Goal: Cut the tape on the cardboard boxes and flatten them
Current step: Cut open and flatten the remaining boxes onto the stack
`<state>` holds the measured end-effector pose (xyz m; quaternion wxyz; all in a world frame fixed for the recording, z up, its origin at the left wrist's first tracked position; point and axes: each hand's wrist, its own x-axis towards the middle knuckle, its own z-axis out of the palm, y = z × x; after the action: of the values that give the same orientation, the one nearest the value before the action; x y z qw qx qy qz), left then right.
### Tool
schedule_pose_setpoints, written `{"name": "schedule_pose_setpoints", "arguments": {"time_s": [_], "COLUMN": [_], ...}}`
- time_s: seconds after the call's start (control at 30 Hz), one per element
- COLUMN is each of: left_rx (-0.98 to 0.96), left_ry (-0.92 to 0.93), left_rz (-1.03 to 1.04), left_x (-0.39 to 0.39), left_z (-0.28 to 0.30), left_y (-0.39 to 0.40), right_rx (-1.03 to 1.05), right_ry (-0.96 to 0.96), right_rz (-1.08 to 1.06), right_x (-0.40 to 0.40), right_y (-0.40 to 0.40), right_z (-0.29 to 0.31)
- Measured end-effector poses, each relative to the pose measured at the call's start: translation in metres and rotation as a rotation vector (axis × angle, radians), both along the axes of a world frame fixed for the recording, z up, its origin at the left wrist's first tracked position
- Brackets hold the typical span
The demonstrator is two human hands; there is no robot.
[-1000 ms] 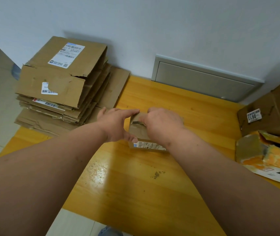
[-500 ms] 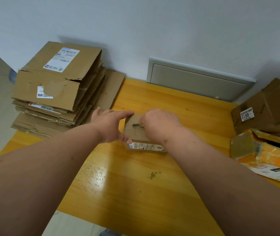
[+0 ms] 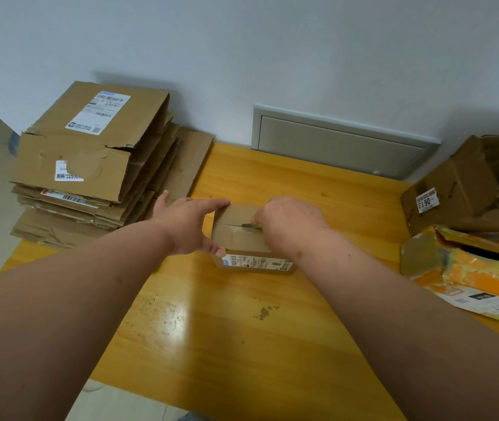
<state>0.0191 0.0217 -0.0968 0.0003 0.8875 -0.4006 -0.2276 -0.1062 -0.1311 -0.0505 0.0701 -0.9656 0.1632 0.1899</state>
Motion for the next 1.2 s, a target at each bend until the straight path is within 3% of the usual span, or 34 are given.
{"name": "schedule_pose_setpoints", "arguments": {"time_s": [0.93, 1.1, 1.2], "left_rx": [0.11, 0.088, 0.045], "left_ry": [-0.088, -0.219, -0.201], "left_rz": [-0.068, -0.265, -0.248], "left_x": [-0.005, -0.033, -0.054], "left_z": [0.015, 0.013, 0.001], "left_y": [-0.023, -0.058, -0.07], "right_rx": [-0.021, -0.067, -0.08], "right_ry": [-0.06, -0.087, -0.114], "right_rz": [-0.125, -0.098, -0.092], "right_x": [-0.051, -0.052, -0.059], "right_y": [-0.046, -0.043, -0.044], "right_z": [-0.009, -0.01, -0.012]}}
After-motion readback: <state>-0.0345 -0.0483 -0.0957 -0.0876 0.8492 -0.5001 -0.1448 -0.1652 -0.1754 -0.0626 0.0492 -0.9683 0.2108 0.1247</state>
